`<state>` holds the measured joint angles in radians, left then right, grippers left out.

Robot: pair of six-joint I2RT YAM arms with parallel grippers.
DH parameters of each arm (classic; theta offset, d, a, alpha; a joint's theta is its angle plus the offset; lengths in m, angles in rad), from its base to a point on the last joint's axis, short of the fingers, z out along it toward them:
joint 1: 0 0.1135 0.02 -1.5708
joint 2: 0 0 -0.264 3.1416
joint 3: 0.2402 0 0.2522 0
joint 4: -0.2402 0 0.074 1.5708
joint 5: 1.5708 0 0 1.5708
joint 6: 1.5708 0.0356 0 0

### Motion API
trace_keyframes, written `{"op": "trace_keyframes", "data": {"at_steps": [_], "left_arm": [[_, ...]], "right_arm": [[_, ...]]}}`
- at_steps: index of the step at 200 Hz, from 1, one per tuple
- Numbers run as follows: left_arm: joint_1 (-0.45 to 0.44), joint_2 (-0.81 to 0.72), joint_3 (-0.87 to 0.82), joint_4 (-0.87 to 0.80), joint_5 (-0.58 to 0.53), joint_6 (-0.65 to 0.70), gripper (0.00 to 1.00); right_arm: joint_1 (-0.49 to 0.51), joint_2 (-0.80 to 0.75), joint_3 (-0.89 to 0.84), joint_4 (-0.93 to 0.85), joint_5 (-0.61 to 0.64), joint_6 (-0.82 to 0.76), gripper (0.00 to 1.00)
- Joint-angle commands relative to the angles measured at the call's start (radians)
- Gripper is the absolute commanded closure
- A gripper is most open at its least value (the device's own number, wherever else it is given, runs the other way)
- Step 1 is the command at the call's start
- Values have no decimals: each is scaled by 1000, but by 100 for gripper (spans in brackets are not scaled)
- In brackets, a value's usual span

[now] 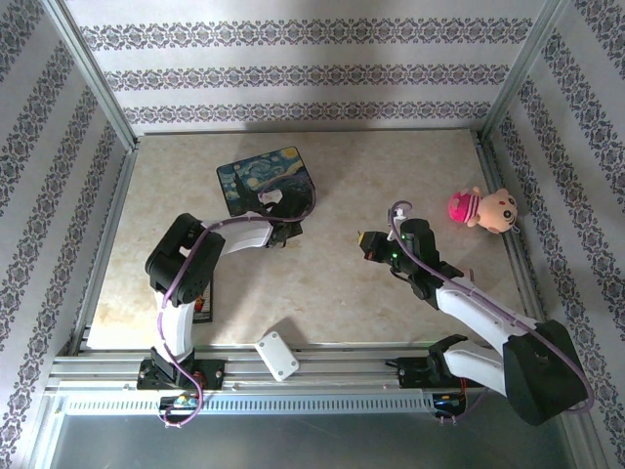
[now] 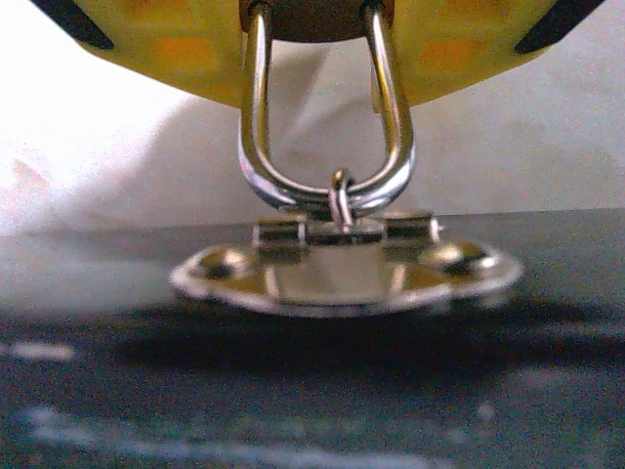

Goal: Unlock the padlock with the key

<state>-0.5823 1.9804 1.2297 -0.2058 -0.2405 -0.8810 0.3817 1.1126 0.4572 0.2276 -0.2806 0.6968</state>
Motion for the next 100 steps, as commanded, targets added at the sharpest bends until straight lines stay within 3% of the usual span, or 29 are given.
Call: {"op": "trace_keyframes", "data": {"at_steps": [1, 30, 100], "left_arm": [[-5, -38, -39, 40, 137, -31, 72], [-9, -62, -60, 15, 154, -42, 69], [-13, -12, -71, -26, 46, -45, 59]], "right_arm": [[-3, 16, 6, 16, -29, -10, 100], [11, 11, 3, 16, -23, -8, 100], [32, -15, 0, 14, -3, -3, 100]]}}
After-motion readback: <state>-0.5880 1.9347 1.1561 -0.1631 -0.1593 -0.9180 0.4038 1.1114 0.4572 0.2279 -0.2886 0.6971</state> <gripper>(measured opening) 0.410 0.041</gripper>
